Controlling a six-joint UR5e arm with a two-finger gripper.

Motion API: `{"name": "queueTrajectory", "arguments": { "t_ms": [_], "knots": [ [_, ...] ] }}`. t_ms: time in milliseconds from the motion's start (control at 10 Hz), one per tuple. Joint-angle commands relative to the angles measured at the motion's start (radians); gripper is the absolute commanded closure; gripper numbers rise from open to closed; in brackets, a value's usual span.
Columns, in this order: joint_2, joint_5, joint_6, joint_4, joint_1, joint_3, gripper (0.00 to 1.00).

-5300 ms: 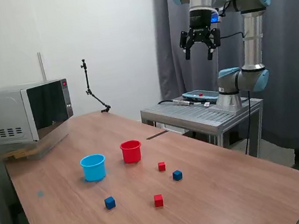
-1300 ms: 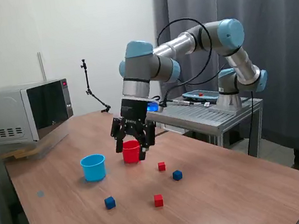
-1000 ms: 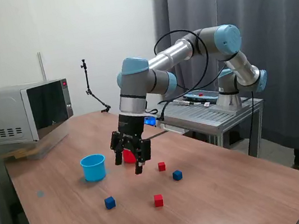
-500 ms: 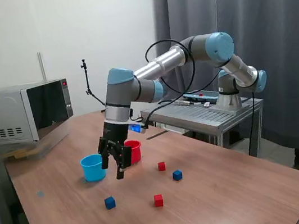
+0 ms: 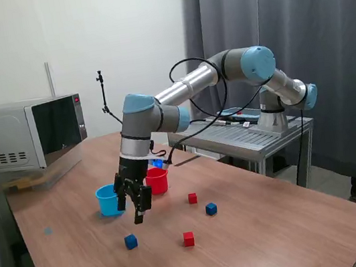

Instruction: Place red objects in the red bin, and blue objects in the blue bin.

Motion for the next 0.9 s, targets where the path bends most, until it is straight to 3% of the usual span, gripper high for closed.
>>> {"name": "queueTrajectory", "arguments": {
  "t_ms": [0,800],
  "knots": [
    [0.021,0.002,-0.001,-0.001,0.0,-0.004,0.0],
    [0.053,0.02,-0.001,-0.015,0.003,-0.038,0.0]
  ]
}}
